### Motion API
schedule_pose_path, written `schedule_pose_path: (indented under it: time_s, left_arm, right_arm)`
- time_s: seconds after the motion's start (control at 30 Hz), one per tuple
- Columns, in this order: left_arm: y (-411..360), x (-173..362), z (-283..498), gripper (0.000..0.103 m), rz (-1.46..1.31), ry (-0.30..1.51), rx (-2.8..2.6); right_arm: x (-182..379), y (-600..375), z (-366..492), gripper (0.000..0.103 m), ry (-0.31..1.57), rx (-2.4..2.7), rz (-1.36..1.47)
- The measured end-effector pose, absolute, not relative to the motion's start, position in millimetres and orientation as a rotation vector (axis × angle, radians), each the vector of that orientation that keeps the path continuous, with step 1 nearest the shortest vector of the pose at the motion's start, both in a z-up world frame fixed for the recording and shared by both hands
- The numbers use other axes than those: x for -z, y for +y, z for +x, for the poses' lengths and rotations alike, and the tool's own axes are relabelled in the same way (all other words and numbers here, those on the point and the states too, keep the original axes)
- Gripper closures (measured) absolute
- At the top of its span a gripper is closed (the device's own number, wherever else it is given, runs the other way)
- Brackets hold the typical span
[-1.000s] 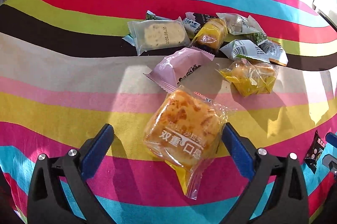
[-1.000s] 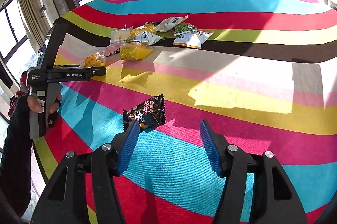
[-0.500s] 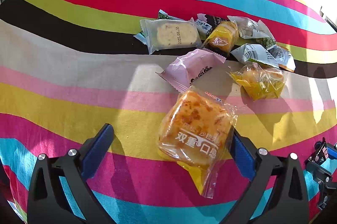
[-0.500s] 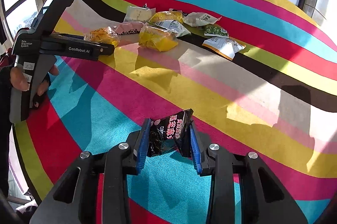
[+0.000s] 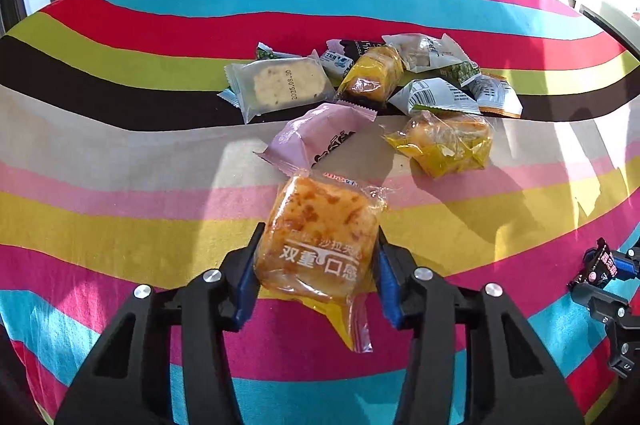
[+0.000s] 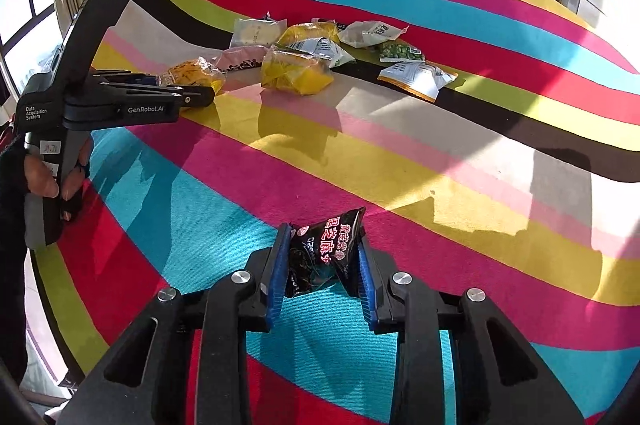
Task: Organize snacks
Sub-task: 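Carry both bags to the white box and open both grippers over it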
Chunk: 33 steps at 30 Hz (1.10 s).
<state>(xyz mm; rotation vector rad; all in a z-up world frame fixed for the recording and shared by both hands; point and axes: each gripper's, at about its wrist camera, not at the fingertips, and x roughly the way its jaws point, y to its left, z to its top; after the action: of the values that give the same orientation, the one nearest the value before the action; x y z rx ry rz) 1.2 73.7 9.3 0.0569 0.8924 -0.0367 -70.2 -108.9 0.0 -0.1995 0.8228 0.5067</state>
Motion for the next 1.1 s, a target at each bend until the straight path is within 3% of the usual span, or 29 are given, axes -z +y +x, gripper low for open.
schedule_pose_path:
  time_s: [0.43,0.73,1.1]
  left_arm:
    - [56.0,-48.3,-104.6,0.055,-0.144,0.783,0.159]
    - [71.7,-27.5,-143.2,0.055,-0.233,0.817,0.131]
    - [99.9,-10.1,-184.4,0.055,-0.272,0.816,0.1]
  right_arm:
    - [-40.3,-159.2,-113.4,0.072,0.708,-0.505,-0.068]
    - [-30.1,-174.9,-124.2,0.072,0.733,-0.545,0.014]
    - [-14.6,-119.9,-139.9,0.072,0.772,-0.615,-0.073]
